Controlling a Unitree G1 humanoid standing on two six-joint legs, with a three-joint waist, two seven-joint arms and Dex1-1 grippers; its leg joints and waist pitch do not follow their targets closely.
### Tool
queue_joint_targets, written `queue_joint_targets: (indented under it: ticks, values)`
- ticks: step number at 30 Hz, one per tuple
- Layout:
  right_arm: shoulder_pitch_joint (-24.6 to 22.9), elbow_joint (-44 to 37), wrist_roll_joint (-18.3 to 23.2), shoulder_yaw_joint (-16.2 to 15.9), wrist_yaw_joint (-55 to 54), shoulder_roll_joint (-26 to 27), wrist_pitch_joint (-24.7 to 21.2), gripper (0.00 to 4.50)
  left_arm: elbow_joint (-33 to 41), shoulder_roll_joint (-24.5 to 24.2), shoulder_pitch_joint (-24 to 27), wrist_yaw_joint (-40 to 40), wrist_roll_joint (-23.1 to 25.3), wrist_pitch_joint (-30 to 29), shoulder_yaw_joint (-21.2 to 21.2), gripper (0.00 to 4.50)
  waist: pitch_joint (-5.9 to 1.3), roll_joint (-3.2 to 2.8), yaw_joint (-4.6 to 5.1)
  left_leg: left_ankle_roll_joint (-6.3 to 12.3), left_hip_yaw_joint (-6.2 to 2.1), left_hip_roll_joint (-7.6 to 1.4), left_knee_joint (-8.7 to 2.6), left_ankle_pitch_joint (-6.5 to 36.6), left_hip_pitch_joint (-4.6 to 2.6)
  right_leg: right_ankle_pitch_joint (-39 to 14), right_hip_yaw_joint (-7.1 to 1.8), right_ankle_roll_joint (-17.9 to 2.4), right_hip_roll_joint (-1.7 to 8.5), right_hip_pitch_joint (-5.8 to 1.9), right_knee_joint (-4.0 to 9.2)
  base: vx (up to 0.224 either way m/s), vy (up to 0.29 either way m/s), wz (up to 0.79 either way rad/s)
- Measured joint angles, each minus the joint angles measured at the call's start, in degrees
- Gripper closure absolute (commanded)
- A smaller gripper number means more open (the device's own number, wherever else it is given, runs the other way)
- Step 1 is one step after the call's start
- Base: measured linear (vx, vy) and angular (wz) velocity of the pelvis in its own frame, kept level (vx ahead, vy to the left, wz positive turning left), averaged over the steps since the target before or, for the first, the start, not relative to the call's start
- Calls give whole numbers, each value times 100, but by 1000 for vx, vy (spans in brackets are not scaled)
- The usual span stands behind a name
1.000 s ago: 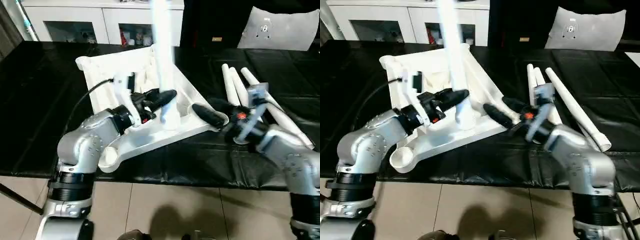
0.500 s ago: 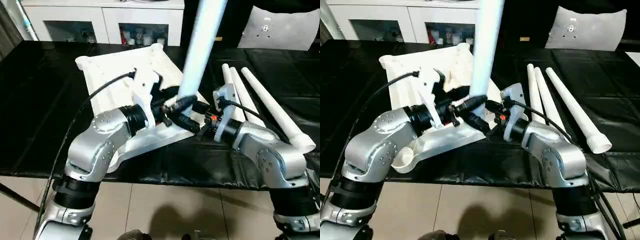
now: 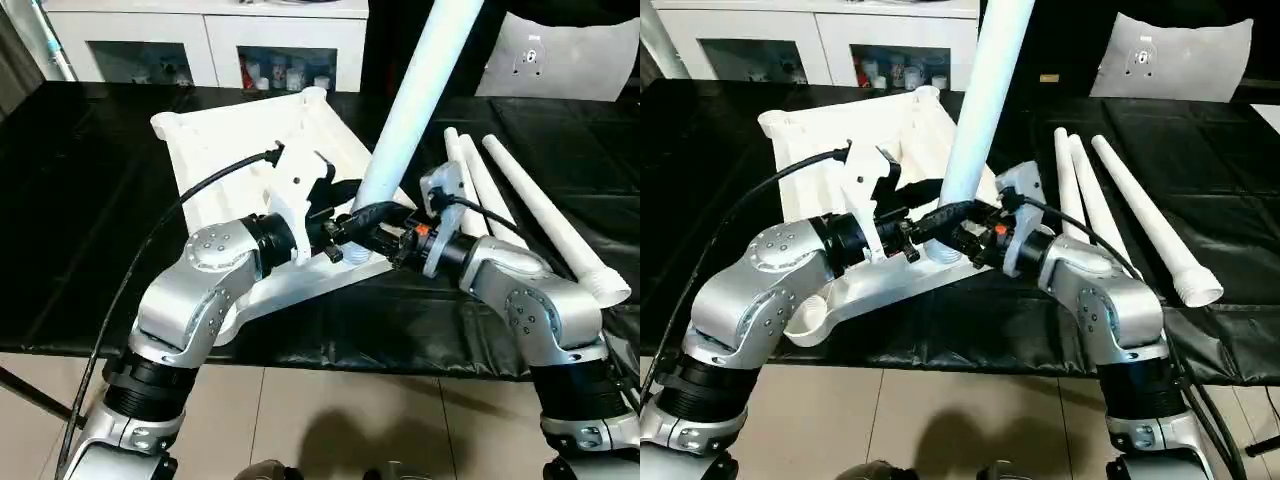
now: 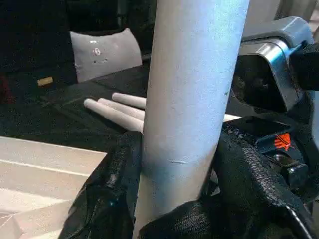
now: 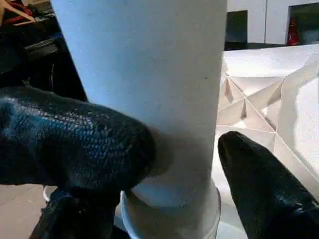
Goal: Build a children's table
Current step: Insert table leg to table base
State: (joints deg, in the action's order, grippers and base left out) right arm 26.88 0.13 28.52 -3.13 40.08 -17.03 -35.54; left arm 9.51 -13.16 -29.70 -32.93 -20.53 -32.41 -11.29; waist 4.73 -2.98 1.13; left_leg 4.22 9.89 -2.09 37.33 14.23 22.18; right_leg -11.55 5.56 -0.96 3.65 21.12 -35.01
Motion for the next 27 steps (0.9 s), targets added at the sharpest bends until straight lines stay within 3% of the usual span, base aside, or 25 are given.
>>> queue_joint_targets:
  ticks: [8, 22, 23, 27]
  values:
    - [0, -1, 24, -25, 64, 45, -17, 241, -6, 34, 0, -53, -9, -22, -7, 252, 0, 0, -1, 0, 0, 0, 1, 0, 0, 0, 0, 0, 0, 0, -2, 0, 0, 0]
    - [0, 5, 21, -30, 113, 58, -37, 254, 1, -2, 13, -80, -17, -58, 16, 252, 0, 0, -4, 2, 1, 0, 3, -1, -1, 0, 0, 0, 0, -1, -5, 0, 0, 0]
    - [0, 5, 21, -34, 116, 59, -37, 254, 1, -3, 13, -86, -48, -87, 33, 196, 0, 0, -3, 2, 1, 0, 4, -1, -1, 0, 0, 0, 0, -1, -6, 0, 0, 0]
    - [0, 23, 28, -33, 135, 55, -37, 254, 51, 14, 14, -249, -466, -265, 296, 175, 0, 0, -3, 0, 1, 0, 5, -2, -1, 0, 0, 0, 0, 0, -9, 0, 0, 0]
